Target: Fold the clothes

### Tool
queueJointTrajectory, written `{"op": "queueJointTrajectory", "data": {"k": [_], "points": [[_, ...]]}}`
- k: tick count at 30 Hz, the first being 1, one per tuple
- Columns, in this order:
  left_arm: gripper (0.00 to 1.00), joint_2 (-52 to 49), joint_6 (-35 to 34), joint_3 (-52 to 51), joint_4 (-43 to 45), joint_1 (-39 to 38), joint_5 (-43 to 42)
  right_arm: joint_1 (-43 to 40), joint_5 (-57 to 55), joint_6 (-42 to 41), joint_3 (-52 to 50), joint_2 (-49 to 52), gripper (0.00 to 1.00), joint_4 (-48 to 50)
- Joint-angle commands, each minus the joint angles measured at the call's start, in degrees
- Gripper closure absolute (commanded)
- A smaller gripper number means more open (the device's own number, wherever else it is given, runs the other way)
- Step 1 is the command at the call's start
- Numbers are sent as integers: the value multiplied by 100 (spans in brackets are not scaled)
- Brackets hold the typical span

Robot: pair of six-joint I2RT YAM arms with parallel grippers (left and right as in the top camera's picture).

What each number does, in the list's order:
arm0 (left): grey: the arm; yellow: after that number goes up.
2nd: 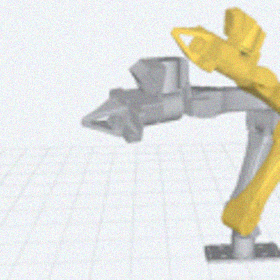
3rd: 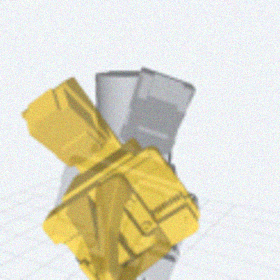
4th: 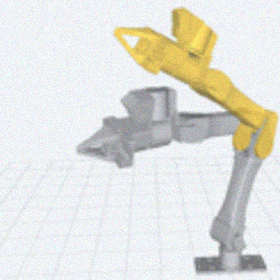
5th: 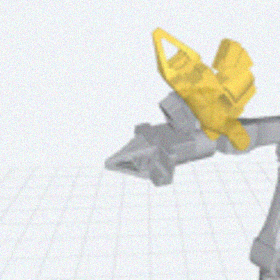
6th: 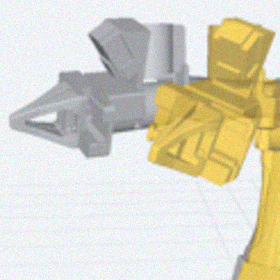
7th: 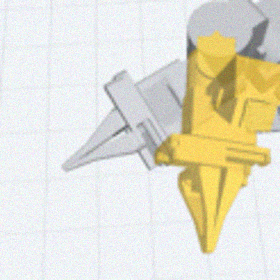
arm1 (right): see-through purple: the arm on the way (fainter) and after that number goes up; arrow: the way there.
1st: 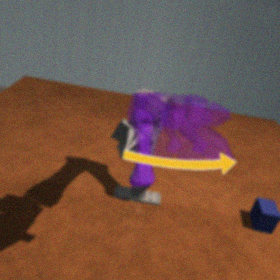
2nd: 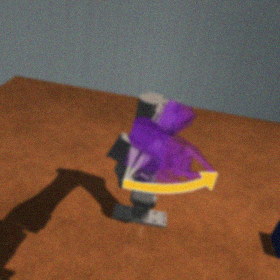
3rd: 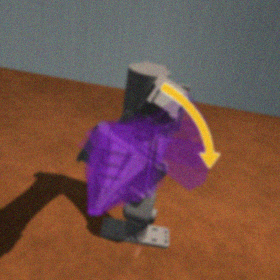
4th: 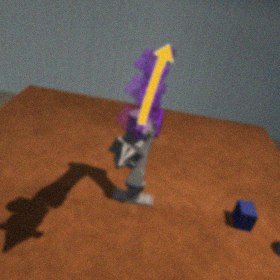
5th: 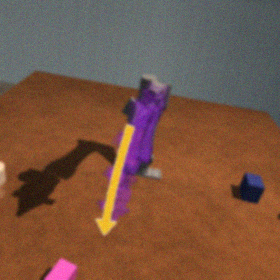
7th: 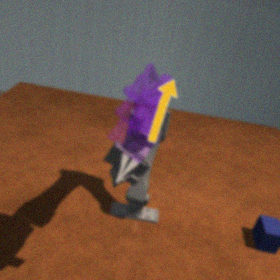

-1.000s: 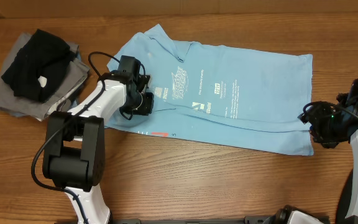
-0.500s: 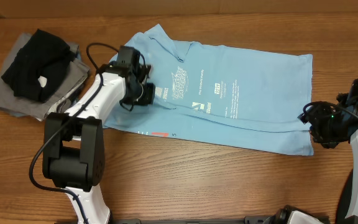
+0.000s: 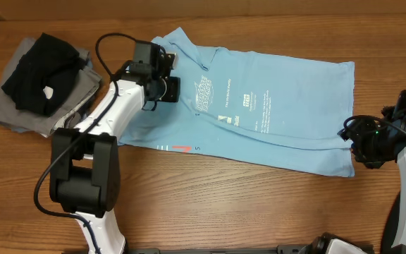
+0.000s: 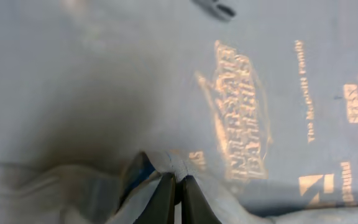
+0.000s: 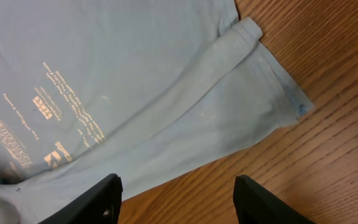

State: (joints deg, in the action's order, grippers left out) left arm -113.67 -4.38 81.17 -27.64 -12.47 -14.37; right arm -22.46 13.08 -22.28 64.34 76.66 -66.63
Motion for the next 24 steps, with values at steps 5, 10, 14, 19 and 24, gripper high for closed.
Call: {"op": "queueJointTrajectory", "data": {"k": [5, 10, 14, 19, 24], "points": [[87, -44, -31, 94, 133, -400, 2, -13, -57, 0, 125, -26, 38, -33], [65, -44, 15, 96, 107, -498, 101, -13, -57, 2, 125, -26, 38, -76], [43, -28, 68, 144, -164, -400, 267, -13, -57, 4, 125, -26, 39, -131], [44, -17, 72, 332, -1032, 57, 741, -13, -57, 4, 125, -26, 38, -190], [95, -44, 105, 199, -1445, 509, 815, -13, -57, 2, 125, -26, 38, -181]]}}
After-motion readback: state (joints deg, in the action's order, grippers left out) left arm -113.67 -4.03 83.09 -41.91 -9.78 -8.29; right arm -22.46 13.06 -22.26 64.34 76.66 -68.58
